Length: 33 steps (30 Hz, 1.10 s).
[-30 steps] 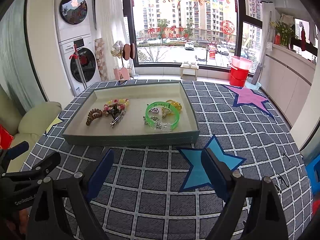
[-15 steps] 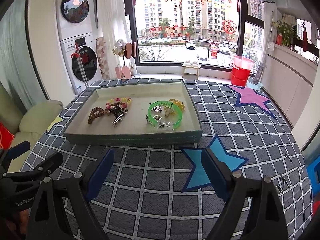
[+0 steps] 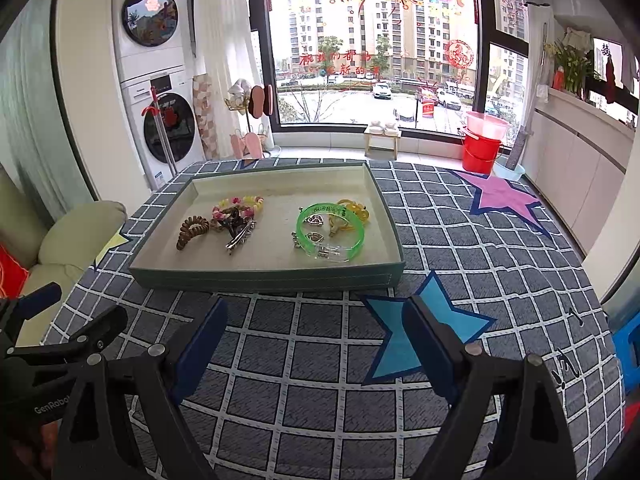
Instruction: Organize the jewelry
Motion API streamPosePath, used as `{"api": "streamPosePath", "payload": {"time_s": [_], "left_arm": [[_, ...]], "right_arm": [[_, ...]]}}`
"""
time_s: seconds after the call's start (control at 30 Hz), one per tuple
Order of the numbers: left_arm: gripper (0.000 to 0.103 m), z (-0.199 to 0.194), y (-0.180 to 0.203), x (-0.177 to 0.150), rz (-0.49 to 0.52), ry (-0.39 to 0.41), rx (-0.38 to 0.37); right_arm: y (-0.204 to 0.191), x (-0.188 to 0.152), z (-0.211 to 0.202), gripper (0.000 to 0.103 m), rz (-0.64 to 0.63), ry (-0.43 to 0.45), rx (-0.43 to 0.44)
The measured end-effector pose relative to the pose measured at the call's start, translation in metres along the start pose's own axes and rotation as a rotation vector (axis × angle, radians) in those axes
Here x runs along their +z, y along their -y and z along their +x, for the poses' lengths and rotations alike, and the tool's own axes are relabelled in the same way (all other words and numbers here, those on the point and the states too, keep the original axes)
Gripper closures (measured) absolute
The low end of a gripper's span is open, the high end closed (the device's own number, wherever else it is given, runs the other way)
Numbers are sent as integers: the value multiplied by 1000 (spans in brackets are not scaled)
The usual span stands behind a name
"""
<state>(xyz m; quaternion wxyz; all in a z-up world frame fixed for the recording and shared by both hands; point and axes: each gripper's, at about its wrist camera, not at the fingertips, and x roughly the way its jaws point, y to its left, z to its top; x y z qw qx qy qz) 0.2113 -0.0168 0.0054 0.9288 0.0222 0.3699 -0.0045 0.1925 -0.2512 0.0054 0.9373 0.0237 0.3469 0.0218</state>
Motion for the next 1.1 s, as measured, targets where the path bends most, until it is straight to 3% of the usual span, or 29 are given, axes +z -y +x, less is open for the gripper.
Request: {"api": "streamPosePath", "payload": {"time_s": [1.1], "left_arm": [[0,-4,0,2,-6,12,-14]], "right_arm": [[-1,1,-2,12,-2,1,-1]]}}
